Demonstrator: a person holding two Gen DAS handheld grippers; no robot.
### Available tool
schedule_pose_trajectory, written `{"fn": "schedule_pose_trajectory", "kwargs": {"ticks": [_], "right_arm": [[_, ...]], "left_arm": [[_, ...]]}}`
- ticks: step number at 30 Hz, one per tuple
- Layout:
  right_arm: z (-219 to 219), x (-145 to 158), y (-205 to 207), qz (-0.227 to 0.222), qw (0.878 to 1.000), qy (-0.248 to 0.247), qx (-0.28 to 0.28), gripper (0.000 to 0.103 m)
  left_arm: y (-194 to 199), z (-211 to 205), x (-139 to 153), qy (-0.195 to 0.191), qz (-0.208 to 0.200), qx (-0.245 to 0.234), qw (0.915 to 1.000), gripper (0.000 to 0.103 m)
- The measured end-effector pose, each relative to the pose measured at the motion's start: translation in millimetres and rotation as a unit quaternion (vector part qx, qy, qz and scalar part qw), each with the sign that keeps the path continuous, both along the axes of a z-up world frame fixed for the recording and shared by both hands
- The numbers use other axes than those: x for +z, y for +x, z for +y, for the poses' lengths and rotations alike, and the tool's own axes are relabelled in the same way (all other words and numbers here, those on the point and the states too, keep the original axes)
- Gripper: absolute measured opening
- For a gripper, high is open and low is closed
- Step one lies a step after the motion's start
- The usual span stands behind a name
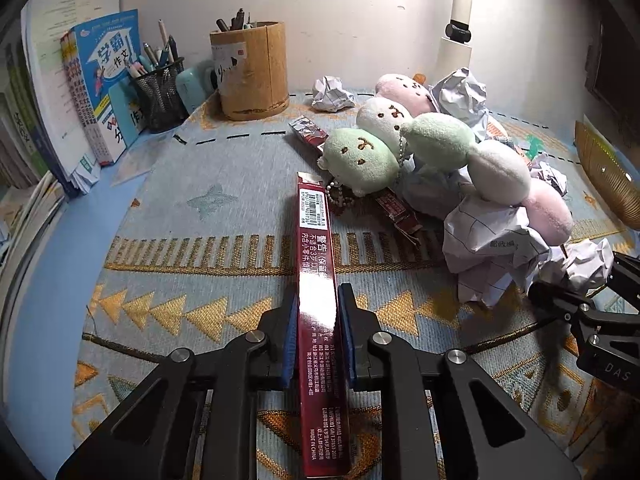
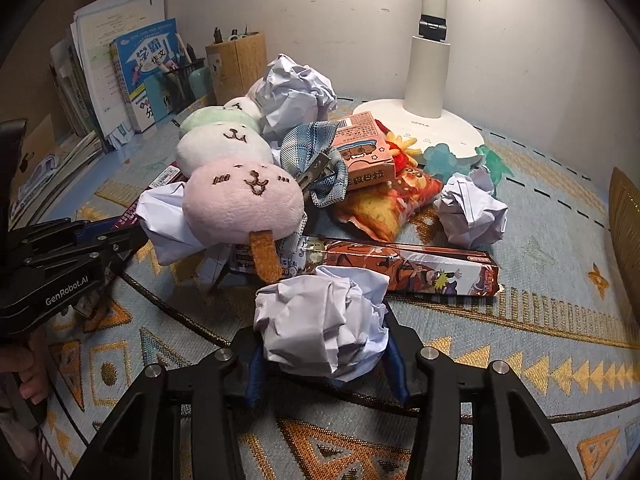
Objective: Organize objects
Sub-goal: 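Grasp the dark red box with the left tool while the right tool grasps a paper ball, then carry both items to the amber bowl and open both tools to release them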
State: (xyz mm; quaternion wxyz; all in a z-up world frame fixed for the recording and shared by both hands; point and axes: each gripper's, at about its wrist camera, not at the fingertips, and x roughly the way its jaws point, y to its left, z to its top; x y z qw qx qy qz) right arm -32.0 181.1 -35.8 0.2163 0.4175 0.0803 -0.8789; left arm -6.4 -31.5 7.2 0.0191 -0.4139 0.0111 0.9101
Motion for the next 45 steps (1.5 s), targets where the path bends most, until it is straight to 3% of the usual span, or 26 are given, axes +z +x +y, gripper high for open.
{"fn": "schedule_pose_trajectory", "kwargs": {"ticks": [5,21,34,45], "right_arm": [[19,4,7,-0.02,0.999,-0.044,-0.007,0.047],[65,58,24,0.036,0.994,-0.096,-0.024,0.047],[135,112,14,0.103,0.98,-0.15,-0.075,0.047],[197,146,-4,0.147,0.97,-0.149,-0.127,0.047]], "left_arm": [[8,-5,6,0.012,0.018,0.005,0.9997,0.015],[23,14,66,0.056,0.086,-0.01,0.9947,0.015],[8,120,132,0.057,0.153,-0.119,0.9793,0.015],[-21,205,164,0.058,0.18,-0.201,0.9613,0.015]]}}
